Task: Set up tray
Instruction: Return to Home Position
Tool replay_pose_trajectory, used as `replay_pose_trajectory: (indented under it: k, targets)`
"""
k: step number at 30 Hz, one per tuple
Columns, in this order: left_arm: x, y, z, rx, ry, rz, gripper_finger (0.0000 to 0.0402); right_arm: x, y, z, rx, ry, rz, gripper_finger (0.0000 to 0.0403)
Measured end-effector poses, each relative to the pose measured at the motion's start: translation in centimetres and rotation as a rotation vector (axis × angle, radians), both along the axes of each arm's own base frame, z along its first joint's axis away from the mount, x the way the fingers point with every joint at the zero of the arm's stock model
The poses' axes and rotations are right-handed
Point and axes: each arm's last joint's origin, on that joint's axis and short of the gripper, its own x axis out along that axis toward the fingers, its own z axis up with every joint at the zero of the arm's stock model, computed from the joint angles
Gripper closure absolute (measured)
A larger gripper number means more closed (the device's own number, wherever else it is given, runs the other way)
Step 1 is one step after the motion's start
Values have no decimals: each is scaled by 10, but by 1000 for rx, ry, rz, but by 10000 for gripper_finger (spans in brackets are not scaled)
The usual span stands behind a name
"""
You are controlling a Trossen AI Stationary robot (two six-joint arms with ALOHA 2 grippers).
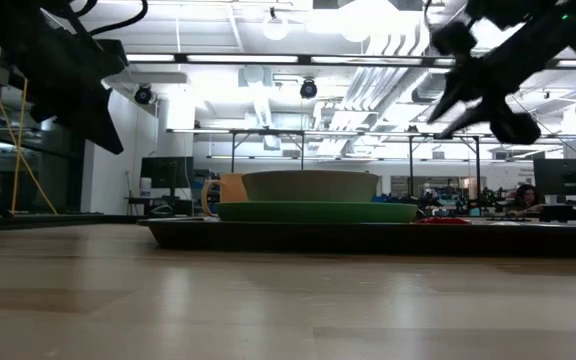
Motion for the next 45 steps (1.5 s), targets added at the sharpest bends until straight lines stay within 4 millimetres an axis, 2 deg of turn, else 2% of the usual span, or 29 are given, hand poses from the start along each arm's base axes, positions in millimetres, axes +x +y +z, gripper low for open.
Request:
replay_pose_trajectory:
  k: [7,12,19,26,31,39,45]
  targets:
    - [4,-1,3,-16,-46,-1,371,-21,4,27,-202,-167,28,320]
    - [8,-2,15,-15,-73,-19,371,-31,5,37,-341,-214,31,325]
    - [15,-5,45,19,-104,-113,371,-39,6,43,-488,-224,81,395]
    - [19,-6,72,38,-164,-152,371,-49,8,50,-622,-237,99,401]
    - [9,-3,88,34,-234,-163,371,-63,12,58,-740,-295,162,393]
    - [-26,7,111,51,-379,-192,371,-93,22,70,-916,-429,221,392]
    - [-43,12,118,92,-417,-229,371,-118,29,66,-962,-450,223,392]
